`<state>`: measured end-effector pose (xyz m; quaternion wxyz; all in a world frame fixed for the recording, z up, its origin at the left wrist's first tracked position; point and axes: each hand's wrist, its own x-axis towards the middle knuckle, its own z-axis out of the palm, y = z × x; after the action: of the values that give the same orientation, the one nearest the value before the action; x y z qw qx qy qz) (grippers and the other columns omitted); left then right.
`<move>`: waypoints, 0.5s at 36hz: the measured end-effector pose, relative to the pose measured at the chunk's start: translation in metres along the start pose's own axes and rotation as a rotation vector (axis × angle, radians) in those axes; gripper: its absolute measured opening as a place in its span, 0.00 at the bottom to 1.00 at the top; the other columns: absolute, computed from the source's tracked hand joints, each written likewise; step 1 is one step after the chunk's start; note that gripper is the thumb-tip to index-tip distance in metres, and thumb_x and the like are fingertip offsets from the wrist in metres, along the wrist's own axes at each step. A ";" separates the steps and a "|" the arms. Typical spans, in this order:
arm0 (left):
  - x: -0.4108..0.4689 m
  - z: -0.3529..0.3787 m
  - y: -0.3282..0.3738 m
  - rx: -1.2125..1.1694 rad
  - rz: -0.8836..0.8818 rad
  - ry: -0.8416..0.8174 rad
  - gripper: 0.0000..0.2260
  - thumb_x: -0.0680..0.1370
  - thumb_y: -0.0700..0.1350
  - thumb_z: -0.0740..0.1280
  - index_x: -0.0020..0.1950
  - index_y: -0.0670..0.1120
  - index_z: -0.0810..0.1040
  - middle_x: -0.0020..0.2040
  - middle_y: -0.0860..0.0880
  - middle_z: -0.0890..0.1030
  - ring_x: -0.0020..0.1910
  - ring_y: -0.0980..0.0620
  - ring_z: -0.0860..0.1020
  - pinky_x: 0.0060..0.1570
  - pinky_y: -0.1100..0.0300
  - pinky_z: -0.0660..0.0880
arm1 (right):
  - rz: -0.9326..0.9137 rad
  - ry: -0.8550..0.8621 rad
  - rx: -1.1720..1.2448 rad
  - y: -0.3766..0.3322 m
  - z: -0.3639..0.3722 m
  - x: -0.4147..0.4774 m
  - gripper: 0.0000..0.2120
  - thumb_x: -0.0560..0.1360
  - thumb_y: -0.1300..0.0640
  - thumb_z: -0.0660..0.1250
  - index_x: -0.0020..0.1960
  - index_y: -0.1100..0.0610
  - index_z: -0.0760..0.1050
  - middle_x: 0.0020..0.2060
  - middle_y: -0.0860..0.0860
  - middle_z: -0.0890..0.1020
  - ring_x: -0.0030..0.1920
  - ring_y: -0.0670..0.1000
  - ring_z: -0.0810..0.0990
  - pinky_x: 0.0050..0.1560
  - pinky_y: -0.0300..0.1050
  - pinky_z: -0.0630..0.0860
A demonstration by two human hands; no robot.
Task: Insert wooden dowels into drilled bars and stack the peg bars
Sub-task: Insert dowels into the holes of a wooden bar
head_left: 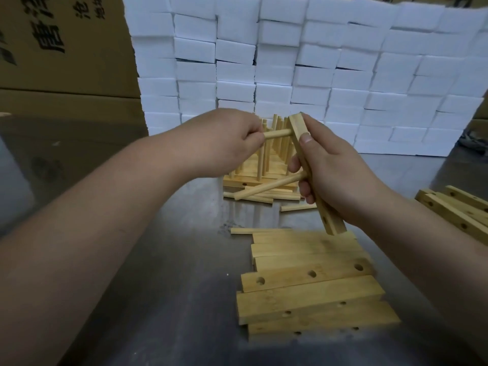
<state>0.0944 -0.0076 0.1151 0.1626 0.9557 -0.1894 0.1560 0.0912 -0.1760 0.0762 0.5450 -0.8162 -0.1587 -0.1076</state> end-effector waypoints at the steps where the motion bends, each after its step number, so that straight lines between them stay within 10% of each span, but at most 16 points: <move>1: 0.000 0.002 0.000 0.050 0.011 0.027 0.12 0.80 0.51 0.55 0.46 0.49 0.75 0.34 0.52 0.73 0.33 0.55 0.72 0.29 0.59 0.62 | -0.011 0.004 -0.012 0.000 0.000 0.000 0.19 0.82 0.52 0.51 0.72 0.42 0.62 0.36 0.50 0.75 0.24 0.45 0.71 0.24 0.38 0.71; 18: -0.001 0.004 0.003 -0.310 -0.035 0.061 0.14 0.80 0.52 0.57 0.38 0.52 0.78 0.26 0.53 0.68 0.20 0.60 0.65 0.19 0.69 0.61 | -0.131 0.048 -0.152 -0.003 -0.004 -0.004 0.19 0.81 0.51 0.51 0.71 0.40 0.61 0.33 0.48 0.74 0.26 0.46 0.72 0.26 0.41 0.73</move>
<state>0.0935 -0.0113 0.1123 0.3166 0.9171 -0.1894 0.1510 0.0863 -0.1797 0.0787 0.4769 -0.8403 -0.1902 -0.1741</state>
